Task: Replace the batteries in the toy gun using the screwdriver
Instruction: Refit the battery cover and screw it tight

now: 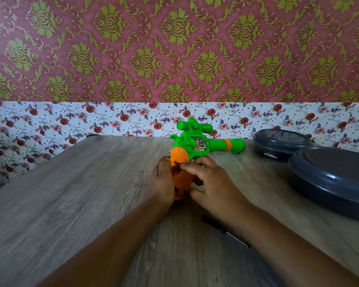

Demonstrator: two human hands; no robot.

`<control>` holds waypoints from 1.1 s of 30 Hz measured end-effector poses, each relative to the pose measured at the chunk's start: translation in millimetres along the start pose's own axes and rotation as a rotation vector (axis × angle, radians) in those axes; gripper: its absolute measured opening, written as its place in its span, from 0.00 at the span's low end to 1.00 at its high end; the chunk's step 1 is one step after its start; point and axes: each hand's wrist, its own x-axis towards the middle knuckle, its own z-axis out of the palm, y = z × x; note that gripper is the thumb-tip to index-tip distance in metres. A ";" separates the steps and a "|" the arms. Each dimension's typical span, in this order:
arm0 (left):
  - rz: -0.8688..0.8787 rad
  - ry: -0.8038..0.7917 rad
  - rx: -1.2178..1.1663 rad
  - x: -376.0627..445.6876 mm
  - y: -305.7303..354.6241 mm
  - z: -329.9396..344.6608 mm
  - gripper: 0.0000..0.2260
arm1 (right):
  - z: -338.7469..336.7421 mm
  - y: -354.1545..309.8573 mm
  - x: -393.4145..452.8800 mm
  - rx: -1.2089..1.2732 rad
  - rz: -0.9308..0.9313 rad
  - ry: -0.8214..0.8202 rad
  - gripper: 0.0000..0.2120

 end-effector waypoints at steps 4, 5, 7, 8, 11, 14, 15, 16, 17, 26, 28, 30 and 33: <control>-0.038 -0.002 -0.041 3.9 -0.6 0.6 0.18 | -3.7 0.6 -0.1 -0.093 -0.022 -0.042 0.27; -0.038 -0.007 -0.044 4.7 -1.6 1.4 0.19 | -5.1 1.0 -0.6 -0.125 -0.028 -0.065 0.27; -0.035 -0.009 -0.046 6.3 -3.9 1.7 0.21 | -7.5 0.2 -0.8 -0.149 -0.029 -0.089 0.27; -0.039 -0.004 -0.049 6.5 -4.0 1.3 0.21 | -8.5 -0.1 -0.3 -0.150 -0.025 -0.091 0.27; -0.057 0.010 -0.052 7.8 -4.6 0.4 0.21 | -15.0 1.6 2.1 -0.172 -0.023 -0.066 0.18; -0.087 0.015 -0.056 8.4 -4.5 -0.1 0.21 | -22.4 7.1 3.5 -0.036 0.045 -0.004 0.07; -0.097 0.019 -0.053 9.4 -4.5 0.2 0.21 | -23.6 8.0 4.0 0.078 0.099 0.023 0.06; -0.105 0.027 -0.053 9.8 -5.4 0.4 0.21 | -24.1 8.3 3.9 0.211 0.160 0.041 0.05; -0.109 0.034 -0.056 10.4 -5.0 0.9 0.21 | -23.9 7.9 4.5 0.332 0.215 0.045 0.04; -0.062 0.017 -0.040 6.4 -2.2 0.0 0.18 | -16.9 3.2 5.0 0.522 0.280 0.059 0.14; 0.009 0.008 0.003 3.8 -0.5 -0.4 0.11 | -17.4 2.7 5.2 0.469 0.271 0.084 0.14; 0.056 -0.024 0.030 2.2 -0.3 -1.5 0.11 | -17.2 2.6 4.9 0.427 0.282 0.104 0.13; 0.077 -0.054 0.059 1.9 -1.7 -1.7 0.14 | -16.5 2.3 4.7 0.433 0.300 0.139 0.13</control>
